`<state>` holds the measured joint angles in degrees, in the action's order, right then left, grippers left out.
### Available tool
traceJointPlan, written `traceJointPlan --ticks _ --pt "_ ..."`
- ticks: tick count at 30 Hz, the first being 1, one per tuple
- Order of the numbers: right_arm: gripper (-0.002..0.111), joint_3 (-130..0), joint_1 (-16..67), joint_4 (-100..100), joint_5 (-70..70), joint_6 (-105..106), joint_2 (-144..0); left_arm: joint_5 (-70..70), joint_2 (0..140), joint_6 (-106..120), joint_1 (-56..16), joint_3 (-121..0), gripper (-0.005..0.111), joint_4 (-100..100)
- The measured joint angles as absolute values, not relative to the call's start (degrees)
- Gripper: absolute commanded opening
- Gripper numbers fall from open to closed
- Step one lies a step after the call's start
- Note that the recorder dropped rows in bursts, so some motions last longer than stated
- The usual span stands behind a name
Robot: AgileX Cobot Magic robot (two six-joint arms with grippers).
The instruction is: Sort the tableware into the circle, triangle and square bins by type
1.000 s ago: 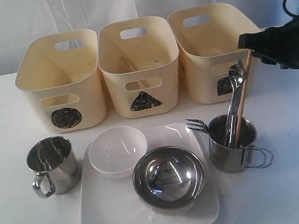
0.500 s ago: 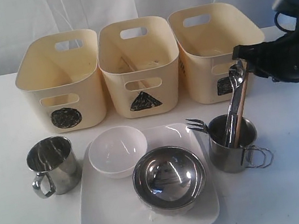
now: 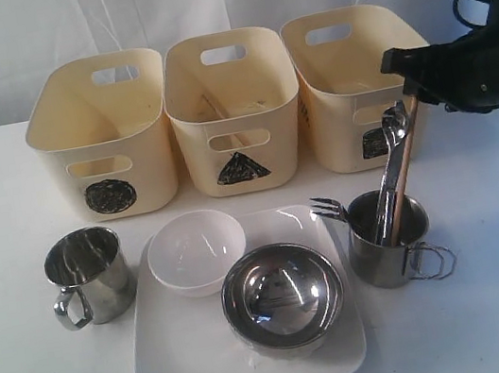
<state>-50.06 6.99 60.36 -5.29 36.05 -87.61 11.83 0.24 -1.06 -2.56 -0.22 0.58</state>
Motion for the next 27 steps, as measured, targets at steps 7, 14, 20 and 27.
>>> traceJointPlan --ticks 7,14,20,27 --pt "0.035 -50.1 7.0 60.7 -5.5 36.1 -90.1 11.8 0.2 -1.1 -2.6 -0.2 0.0 0.6" --pt "0.012 -50.1 7.0 60.7 -4.9 36.1 -90.4 11.8 0.2 -1.1 -2.6 -0.2 0.0 0.6" --pt "0.0 -50.1 7.0 60.8 -4.9 35.9 -90.4 11.8 0.2 -1.1 -2.6 -0.2 0.0 0.6" --pt "0.0 -50.1 7.0 60.9 -5.8 35.9 -90.3 11.8 0.2 -1.1 -2.6 -0.2 0.0 0.6"
